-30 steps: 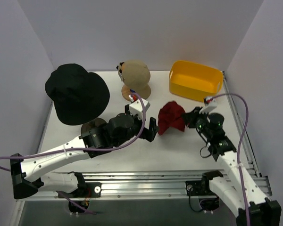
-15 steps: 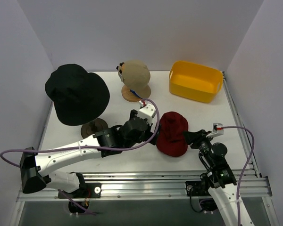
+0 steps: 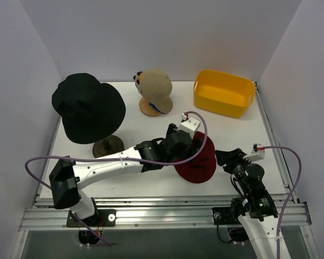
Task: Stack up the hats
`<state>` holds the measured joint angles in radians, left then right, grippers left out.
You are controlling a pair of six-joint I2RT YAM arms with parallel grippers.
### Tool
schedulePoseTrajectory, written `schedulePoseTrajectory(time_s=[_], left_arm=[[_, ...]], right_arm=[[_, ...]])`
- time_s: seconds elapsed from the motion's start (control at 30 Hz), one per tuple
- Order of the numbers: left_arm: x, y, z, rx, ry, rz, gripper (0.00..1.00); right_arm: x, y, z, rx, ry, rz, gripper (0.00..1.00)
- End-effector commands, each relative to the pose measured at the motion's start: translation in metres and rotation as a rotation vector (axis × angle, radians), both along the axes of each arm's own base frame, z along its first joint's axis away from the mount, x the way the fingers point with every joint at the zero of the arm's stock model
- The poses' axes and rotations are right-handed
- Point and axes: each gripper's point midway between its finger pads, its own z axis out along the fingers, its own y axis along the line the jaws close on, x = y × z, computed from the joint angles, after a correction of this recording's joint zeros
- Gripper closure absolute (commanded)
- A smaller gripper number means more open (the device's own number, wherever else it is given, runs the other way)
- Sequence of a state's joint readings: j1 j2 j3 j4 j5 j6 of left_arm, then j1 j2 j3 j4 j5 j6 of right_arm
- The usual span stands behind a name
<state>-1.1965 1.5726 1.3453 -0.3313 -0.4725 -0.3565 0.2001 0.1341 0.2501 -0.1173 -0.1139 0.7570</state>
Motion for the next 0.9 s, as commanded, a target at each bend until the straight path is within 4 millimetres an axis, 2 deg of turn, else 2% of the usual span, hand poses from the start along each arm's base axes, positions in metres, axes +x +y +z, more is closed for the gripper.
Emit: schedulePoseTrajectory(time_s=[0.0, 0.07, 0.23, 0.27, 0.33, 0.37, 0.73, 0.87], left_arm=[[0.011, -0.005, 0.003, 0.007, -0.005, 0.053, 0.11], [0.016, -0.007, -0.007, 0.01, 0.013, 0.062, 0.12], [0.023, -0.019, -0.028, -0.007, 0.074, 0.063, 0.18], [0.025, -0.022, -0.038, 0.008, 0.088, 0.067, 0.18], [0.027, -0.027, -0.042, 0.015, 0.095, 0.069, 0.18], [0.028, -0.029, -0.052, 0.032, 0.106, 0.078, 0.18], [0.043, -0.033, -0.09, 0.073, 0.141, 0.141, 0.23], [0.049, -0.033, -0.102, 0.077, 0.15, 0.157, 0.24]], right_arm=[[-0.004, -0.016, 0.019, -0.004, -0.02, -0.089, 0.55], [-0.006, -0.018, 0.025, 0.006, -0.044, -0.098, 0.55], [-0.009, -0.019, 0.024, 0.015, -0.054, -0.107, 0.55], [-0.008, -0.019, 0.024, 0.014, -0.054, -0.107, 0.55], [-0.008, -0.019, 0.024, 0.009, -0.049, -0.106, 0.55], [-0.008, -0.019, 0.024, 0.007, -0.047, -0.104, 0.55], [-0.012, -0.014, 0.029, 0.027, -0.068, -0.077, 0.52], [-0.013, -0.015, 0.027, 0.022, -0.062, -0.078, 0.55]])
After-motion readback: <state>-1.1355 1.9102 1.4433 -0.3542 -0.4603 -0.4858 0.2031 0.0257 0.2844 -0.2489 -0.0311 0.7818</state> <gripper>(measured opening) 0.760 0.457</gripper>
